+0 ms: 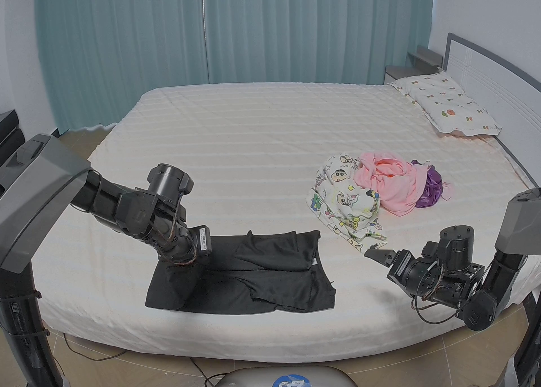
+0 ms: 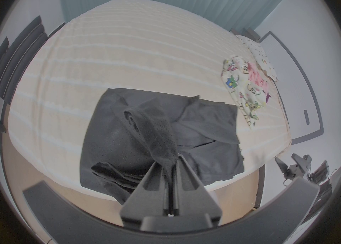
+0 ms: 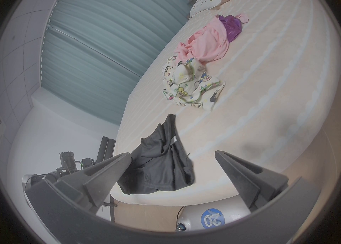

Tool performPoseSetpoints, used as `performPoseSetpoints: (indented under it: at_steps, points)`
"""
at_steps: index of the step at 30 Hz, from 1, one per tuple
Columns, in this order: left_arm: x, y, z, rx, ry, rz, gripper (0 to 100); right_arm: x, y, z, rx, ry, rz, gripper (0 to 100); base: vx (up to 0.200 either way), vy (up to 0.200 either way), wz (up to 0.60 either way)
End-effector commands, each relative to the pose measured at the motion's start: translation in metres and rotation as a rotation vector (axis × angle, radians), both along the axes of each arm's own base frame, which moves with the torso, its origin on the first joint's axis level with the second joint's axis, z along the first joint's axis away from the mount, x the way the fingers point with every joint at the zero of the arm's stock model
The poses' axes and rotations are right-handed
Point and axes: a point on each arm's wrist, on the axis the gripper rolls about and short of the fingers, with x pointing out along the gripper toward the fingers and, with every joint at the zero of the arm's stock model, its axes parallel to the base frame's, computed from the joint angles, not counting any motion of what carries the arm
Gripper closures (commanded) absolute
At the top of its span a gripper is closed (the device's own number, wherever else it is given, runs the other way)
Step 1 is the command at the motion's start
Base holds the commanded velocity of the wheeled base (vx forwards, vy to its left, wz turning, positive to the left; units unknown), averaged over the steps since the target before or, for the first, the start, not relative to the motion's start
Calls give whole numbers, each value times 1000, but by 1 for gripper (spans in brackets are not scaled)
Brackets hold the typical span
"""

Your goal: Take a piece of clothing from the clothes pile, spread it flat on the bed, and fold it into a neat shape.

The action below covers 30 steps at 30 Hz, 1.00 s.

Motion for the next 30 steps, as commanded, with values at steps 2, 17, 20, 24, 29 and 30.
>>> performPoseSetpoints:
  at_steps: [2, 17, 20, 24, 29, 30]
  points:
    - [5, -17, 2, -22, -12, -11, 100, 0, 0, -1, 0, 2, 1, 0, 0, -200, 0]
    - [33, -57, -18, -64, -22, 55, 100, 0, 1, -2, -2, 6, 2, 0, 0, -53, 0]
    - [37, -61, -21, -52, -29, 62, 100, 0, 0, -3, -3, 9, 2, 0, 0, 0, 0]
    - [37, -69, -19, -73, -29, 70, 0, 0, 0, -3, -4, 11, 2, 0, 0, 0, 0]
    - [34, -79, -8, -135, -26, 109, 0, 0, 1, -5, -7, 16, 1, 0, 0, 0, 0]
    - [33, -80, -7, -142, -26, 110, 0, 0, 1, -5, -7, 16, 1, 0, 0, 0, 0]
